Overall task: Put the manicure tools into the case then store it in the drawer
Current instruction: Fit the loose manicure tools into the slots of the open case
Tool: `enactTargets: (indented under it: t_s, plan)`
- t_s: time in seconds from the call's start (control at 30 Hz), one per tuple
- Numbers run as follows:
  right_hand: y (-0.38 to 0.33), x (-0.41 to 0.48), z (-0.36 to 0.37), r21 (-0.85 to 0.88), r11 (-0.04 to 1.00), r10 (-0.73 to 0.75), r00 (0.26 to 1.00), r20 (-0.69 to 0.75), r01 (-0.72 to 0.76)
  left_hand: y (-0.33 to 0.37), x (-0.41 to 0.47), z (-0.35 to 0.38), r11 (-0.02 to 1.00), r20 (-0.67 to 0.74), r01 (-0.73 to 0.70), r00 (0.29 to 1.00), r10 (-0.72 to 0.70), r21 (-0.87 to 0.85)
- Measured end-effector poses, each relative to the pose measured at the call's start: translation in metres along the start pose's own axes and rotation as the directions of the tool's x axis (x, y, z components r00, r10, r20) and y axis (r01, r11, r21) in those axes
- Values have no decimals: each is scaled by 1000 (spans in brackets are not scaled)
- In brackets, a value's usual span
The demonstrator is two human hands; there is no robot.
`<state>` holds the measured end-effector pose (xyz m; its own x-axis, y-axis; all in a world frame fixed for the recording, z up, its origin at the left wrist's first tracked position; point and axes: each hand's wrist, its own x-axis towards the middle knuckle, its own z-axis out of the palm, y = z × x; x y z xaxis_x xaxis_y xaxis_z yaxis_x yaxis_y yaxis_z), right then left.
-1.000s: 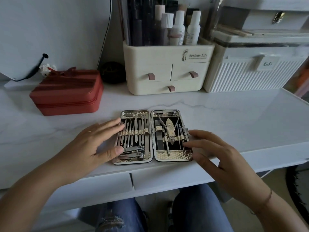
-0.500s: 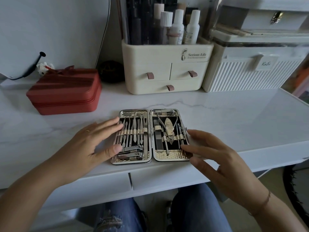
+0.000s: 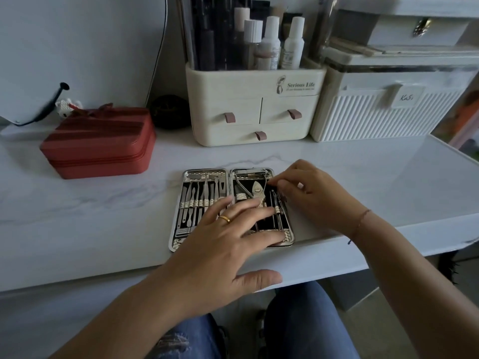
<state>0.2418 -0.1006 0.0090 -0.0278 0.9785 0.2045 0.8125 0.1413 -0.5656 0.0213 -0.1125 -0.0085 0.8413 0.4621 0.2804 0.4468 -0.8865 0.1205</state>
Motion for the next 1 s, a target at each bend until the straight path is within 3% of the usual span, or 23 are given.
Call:
enactTargets:
  t_s: [0.4, 0.63, 1.0]
  plan:
    - [2, -4, -1, 132, 991, 9, 999, 33, -13, 2, -3, 2, 999, 13, 9, 1000, -9, 54]
    - [4, -18, -5, 295, 955, -12, 1000, -17, 16, 3, -3, 0, 1000, 20, 15, 1000, -16, 26]
    - [2, -19, 0, 226, 974, -33, 999, -3, 33, 5, 0, -1, 997, 27, 45, 999, -44, -65]
